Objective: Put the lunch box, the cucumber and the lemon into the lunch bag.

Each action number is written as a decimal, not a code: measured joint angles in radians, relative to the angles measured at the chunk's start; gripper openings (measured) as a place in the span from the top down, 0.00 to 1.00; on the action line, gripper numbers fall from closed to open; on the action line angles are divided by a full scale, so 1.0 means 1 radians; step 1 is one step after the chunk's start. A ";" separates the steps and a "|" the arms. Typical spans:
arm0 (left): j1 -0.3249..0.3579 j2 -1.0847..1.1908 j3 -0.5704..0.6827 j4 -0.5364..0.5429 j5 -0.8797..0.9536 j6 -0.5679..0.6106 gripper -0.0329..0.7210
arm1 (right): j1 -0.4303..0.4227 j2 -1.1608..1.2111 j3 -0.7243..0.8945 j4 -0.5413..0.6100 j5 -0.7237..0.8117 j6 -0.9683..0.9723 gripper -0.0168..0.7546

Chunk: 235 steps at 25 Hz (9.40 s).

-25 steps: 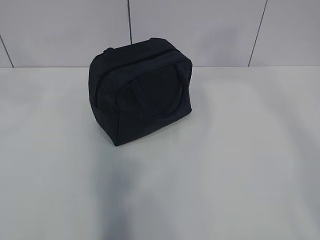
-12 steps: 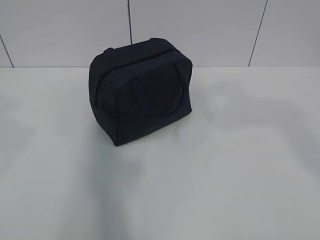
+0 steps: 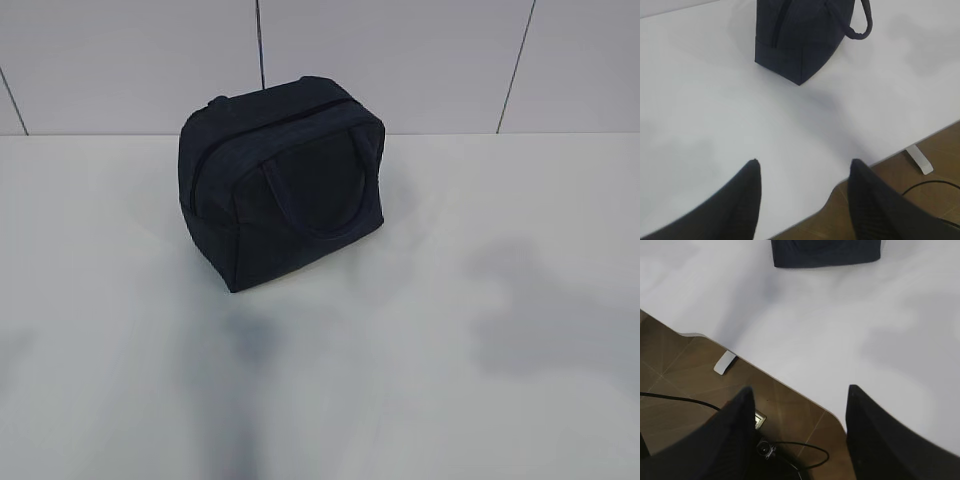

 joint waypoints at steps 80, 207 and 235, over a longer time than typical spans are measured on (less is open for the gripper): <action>0.000 -0.397 0.228 0.223 0.022 -0.183 0.60 | 0.000 -0.630 0.409 -0.292 -0.076 0.282 0.42; 0.235 -0.397 0.228 0.223 0.024 -0.181 0.64 | -0.174 -0.630 0.411 -0.292 -0.079 0.284 0.42; 0.235 -0.397 0.228 0.223 0.024 -0.181 0.64 | -0.174 -0.630 0.411 -0.292 -0.081 0.284 0.42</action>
